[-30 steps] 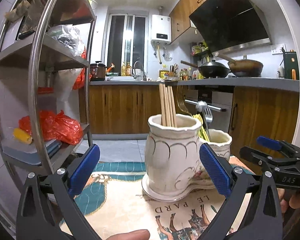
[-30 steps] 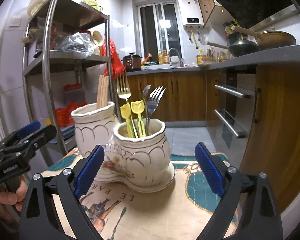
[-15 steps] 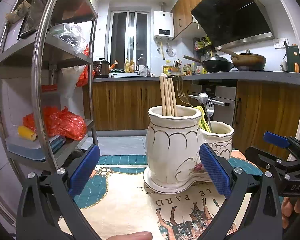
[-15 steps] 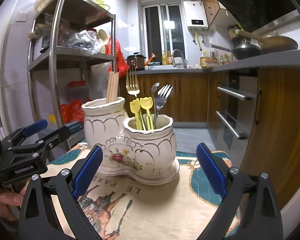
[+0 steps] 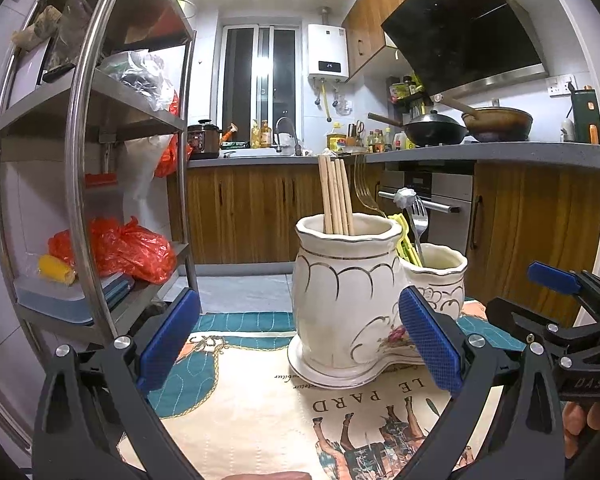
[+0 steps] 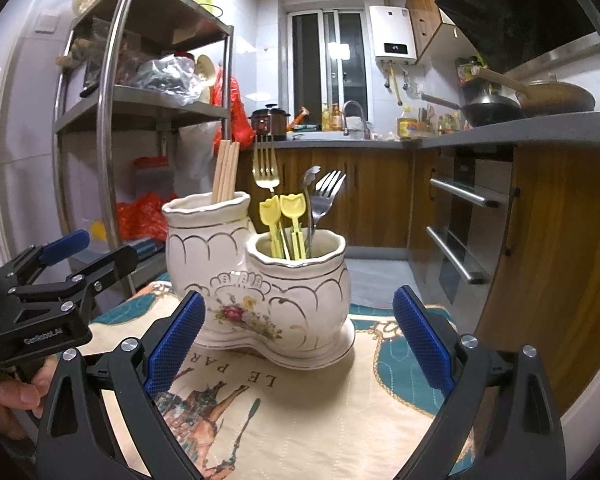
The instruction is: Organize utensils
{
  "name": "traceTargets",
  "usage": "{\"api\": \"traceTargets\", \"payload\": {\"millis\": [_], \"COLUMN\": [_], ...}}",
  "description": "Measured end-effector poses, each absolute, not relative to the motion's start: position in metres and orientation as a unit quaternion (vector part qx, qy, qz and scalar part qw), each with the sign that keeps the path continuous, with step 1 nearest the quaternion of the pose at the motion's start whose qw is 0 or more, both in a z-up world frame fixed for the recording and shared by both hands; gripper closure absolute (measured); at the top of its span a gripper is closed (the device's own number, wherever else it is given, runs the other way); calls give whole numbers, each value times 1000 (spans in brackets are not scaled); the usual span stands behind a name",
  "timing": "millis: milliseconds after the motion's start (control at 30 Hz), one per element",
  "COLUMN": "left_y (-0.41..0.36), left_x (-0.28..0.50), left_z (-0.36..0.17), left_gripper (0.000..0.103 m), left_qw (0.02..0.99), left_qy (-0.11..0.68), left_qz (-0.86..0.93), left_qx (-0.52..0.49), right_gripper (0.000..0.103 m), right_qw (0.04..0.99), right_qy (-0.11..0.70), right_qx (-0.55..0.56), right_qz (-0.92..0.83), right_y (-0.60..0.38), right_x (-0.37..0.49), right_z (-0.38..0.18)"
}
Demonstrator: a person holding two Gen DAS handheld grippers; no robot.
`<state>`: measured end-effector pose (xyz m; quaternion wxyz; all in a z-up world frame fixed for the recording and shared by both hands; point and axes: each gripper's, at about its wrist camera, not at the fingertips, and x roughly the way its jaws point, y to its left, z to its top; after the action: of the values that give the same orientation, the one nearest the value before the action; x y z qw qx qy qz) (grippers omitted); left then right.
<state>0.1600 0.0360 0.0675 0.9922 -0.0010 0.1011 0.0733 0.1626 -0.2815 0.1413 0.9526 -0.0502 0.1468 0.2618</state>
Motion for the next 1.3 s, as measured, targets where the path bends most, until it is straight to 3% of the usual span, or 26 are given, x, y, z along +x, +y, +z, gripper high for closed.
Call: {"api": "traceTargets", "payload": {"millis": [1300], "left_y": [37], "left_x": [161], "left_z": [65], "left_gripper": [5], "left_qw": [991], "left_qy": [107], "left_qz": [75], "left_qx": [-1], "right_gripper": [8], "right_qw": [952], "right_qy": [148], "right_qx": [-47], "right_qz": [262], "right_y": [-283], "right_x": [164], "right_z": [141]}}
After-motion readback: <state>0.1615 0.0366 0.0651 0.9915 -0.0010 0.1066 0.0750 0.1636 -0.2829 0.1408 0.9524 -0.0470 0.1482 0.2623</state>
